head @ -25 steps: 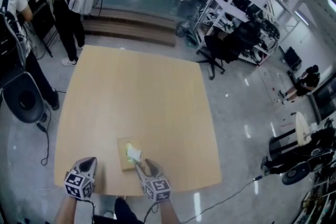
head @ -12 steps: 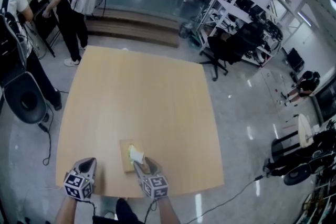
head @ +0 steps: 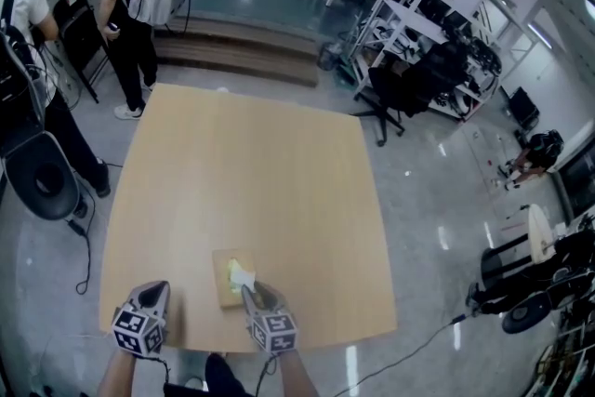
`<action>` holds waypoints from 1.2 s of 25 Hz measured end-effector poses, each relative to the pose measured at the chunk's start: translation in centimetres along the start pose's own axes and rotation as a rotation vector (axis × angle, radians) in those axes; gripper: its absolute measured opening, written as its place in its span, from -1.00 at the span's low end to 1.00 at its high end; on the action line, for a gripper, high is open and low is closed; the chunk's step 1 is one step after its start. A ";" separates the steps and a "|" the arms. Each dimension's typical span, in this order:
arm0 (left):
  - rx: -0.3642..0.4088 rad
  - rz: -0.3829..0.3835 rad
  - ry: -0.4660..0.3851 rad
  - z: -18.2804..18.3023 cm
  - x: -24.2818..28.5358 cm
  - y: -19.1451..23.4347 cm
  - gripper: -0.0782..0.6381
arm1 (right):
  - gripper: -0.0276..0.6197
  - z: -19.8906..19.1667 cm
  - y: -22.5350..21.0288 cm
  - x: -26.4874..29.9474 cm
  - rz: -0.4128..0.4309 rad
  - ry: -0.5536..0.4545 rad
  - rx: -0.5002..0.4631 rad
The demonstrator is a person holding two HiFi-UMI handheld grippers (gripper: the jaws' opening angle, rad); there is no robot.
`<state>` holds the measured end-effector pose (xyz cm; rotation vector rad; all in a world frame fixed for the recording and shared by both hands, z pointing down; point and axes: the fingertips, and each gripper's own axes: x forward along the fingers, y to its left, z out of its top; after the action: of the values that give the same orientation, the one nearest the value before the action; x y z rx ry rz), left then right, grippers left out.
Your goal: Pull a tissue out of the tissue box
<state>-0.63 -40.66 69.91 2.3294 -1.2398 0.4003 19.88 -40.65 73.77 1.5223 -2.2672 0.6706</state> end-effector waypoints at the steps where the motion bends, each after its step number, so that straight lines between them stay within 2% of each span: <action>1: 0.001 0.000 -0.001 0.0 0.0 0.0 -0.76 | -0.54 0.0 0.0 0.0 -0.007 -0.001 -0.003; 10: 0.003 0.007 -0.005 0.1 -0.5 0.2 -0.76 | -0.89 -0.1 0.0 0.0 -0.030 0.000 -0.011; 19: 0.001 0.016 -0.021 0.4 -0.8 0.4 -0.76 | -0.89 0.1 0.0 -0.3 -0.026 -0.005 -0.015; 30: -0.008 0.011 -0.057 1.9 -1.5 0.0 -0.76 | -0.90 3.1 0.9 -0.8 -0.020 -0.061 -0.052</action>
<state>-1.40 -40.65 67.58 2.3432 -1.2782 0.3346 19.30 -41.42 70.62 1.5585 -2.2925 0.5622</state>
